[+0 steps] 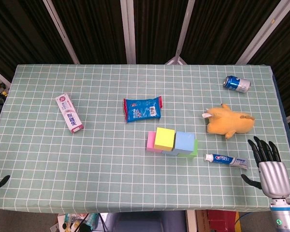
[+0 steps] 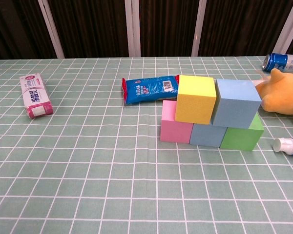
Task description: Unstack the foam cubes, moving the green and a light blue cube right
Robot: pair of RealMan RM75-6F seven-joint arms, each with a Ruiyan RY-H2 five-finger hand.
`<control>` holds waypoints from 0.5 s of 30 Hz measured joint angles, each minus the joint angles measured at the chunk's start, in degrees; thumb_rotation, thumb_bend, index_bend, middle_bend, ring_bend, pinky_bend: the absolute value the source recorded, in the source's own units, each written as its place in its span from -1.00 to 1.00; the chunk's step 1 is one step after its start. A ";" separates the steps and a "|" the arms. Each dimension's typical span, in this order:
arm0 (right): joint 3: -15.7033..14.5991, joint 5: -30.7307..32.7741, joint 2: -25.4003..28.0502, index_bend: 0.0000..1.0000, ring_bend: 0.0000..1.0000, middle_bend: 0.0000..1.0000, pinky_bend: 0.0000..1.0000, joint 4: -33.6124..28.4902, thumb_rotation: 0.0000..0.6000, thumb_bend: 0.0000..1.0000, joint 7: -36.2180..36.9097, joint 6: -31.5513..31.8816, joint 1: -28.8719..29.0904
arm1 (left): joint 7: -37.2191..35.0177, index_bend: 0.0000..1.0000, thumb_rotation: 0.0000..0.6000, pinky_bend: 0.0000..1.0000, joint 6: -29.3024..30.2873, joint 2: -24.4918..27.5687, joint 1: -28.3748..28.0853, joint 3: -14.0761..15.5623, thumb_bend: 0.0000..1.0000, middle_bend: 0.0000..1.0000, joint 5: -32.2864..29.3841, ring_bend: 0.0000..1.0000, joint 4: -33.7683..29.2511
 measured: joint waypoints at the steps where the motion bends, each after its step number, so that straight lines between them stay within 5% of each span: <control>1: 0.08 0.14 -0.17 -1.00 -0.85 -0.99 -1.00 0.20 1.00 -0.77 0.00 -0.05 0.06 | -0.16 -0.63 1.00 -1.00 -0.01 0.08 0.02 -0.10 -0.79 -1.00 -0.22 -1.00 0.06; 15: -0.07 0.21 -0.65 -1.00 -0.85 -0.99 -1.00 -0.43 1.00 -0.77 1.27 -0.09 0.05 | 1.20 -0.63 1.00 -1.00 -0.89 -0.25 -0.32 -0.03 -0.79 -1.00 -0.47 -1.00 -0.29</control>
